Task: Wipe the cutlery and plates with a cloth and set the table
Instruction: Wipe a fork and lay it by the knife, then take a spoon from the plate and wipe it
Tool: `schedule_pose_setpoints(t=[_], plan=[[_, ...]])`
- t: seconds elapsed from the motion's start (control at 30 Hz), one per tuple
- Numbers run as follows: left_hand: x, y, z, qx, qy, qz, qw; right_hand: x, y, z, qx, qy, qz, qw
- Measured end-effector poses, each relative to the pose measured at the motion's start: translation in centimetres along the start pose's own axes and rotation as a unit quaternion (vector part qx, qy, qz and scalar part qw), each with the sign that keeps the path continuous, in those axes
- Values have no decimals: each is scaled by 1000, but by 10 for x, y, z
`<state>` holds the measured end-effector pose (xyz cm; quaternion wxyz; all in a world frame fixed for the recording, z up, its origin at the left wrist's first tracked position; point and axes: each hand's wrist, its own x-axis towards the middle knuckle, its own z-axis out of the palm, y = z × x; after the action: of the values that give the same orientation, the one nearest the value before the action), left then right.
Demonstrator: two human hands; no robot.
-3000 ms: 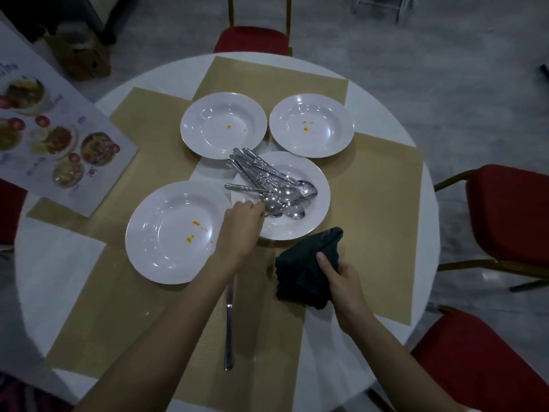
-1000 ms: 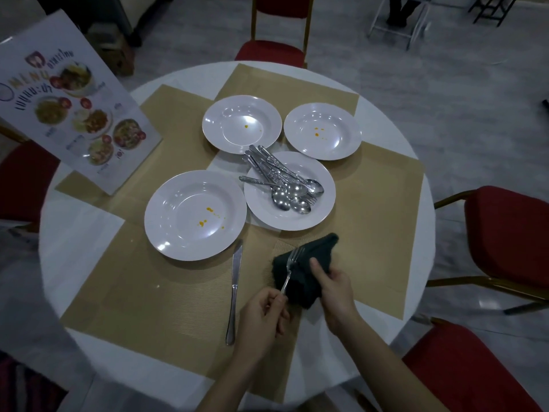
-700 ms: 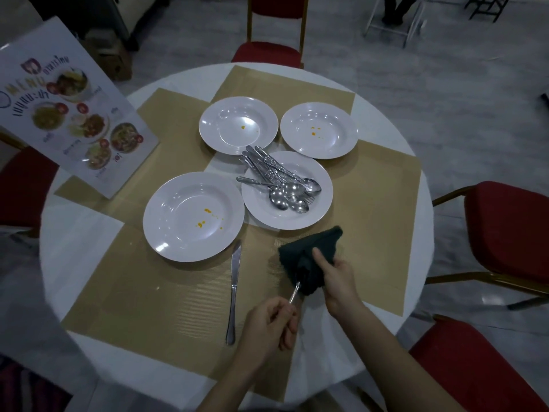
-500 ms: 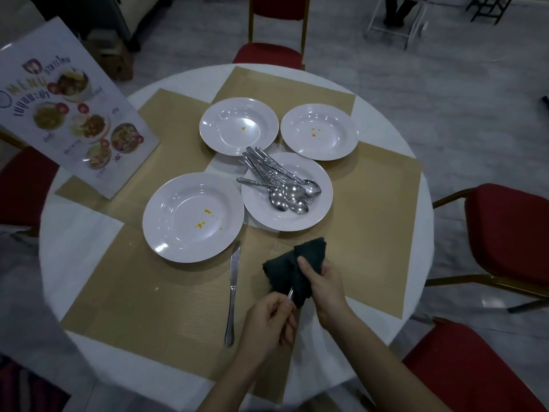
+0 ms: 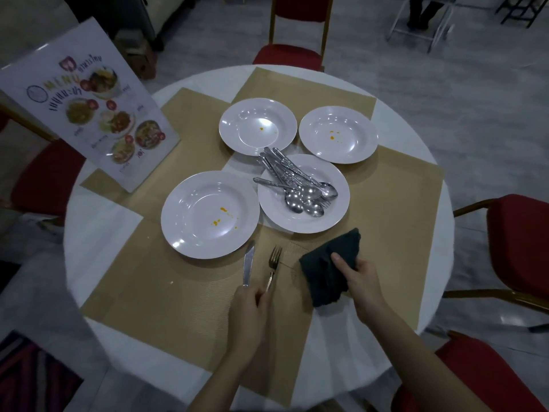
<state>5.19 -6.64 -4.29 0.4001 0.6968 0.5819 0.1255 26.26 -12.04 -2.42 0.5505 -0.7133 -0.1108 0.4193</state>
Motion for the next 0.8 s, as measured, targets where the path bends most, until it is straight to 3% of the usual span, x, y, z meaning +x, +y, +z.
schedule_pose_setpoints(t=[0.17, 0.6, 0.8], plan=[[13, -1, 4, 53, -15, 4, 998, -10, 9, 7, 10, -42, 19, 999], [10, 2, -4, 69, -4, 82, 994, 2, 12, 7, 37, -44, 56, 997], [96, 61, -7, 86, 33, 217, 972, 10, 5, 3, 40, -65, 56, 995]])
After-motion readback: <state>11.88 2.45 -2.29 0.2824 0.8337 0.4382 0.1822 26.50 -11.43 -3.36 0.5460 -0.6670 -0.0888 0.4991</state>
